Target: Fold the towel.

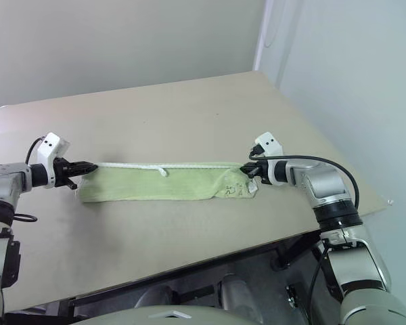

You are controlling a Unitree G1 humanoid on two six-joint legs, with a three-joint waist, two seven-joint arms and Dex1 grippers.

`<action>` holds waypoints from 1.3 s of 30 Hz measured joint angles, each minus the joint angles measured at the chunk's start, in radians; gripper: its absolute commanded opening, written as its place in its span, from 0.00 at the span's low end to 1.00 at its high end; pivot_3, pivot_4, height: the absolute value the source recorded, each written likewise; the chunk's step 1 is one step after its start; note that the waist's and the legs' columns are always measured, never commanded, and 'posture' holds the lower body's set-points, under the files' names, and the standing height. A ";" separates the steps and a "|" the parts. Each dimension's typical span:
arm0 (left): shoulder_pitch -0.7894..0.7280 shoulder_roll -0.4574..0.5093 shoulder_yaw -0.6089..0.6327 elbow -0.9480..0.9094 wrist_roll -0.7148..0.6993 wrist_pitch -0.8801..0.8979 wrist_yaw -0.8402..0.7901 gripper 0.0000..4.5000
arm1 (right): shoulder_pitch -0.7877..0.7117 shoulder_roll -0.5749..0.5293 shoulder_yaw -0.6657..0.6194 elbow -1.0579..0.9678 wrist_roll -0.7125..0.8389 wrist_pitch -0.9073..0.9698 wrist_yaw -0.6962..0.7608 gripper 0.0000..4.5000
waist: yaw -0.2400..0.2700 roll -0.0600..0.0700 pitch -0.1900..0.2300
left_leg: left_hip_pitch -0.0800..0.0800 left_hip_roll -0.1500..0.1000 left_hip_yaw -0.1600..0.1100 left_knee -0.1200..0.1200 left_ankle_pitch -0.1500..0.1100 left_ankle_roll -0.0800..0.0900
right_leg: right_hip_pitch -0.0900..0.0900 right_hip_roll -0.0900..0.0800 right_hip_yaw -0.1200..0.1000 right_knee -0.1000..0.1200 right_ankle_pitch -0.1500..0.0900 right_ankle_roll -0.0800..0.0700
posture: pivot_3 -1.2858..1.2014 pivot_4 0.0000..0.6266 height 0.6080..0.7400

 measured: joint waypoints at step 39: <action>0.438 0.001 -0.035 -0.885 -0.221 0.215 -0.227 0.94 | 0.211 0.312 -0.931 -0.034 1.065 0.852 -1.026 0.86 | -0.032 0.001 -0.001 | 0.012 0.000 0.000 -0.001 0.000 0.001 | 0.013 0.001 0.002 -0.003 -0.004 -0.001 | 0.52 0.00 1.00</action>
